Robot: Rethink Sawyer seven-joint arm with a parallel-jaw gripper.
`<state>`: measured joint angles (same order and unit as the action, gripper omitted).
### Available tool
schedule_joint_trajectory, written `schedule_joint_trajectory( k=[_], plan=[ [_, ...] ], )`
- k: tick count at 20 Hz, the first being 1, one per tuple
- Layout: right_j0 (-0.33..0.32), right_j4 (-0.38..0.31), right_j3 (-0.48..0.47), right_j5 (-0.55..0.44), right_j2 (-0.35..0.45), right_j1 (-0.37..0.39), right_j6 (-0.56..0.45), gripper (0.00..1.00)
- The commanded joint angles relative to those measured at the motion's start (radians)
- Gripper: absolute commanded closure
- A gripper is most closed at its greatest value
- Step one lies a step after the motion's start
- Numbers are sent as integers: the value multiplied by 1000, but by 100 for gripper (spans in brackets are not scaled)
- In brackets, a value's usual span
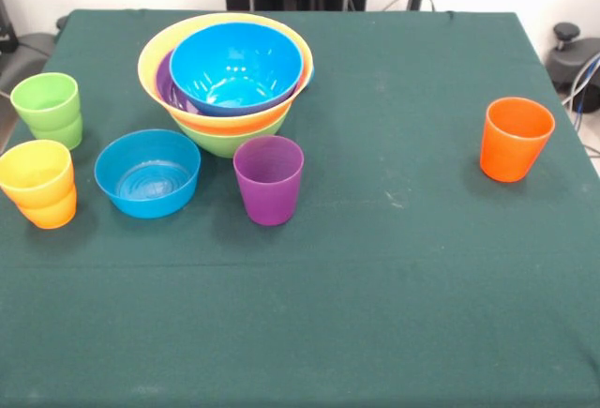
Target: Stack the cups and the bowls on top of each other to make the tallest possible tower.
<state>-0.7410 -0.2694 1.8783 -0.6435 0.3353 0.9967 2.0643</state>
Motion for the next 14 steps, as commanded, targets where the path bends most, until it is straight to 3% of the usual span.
schedule_joint_trajectory(
  k=[1,4,14],
  plan=[
    [130,-39,-47,188,-59,-221,196,0],
    [171,-24,-58,239,-93,-269,209,0],
    [314,49,-70,249,-216,-283,263,0]
  ],
)
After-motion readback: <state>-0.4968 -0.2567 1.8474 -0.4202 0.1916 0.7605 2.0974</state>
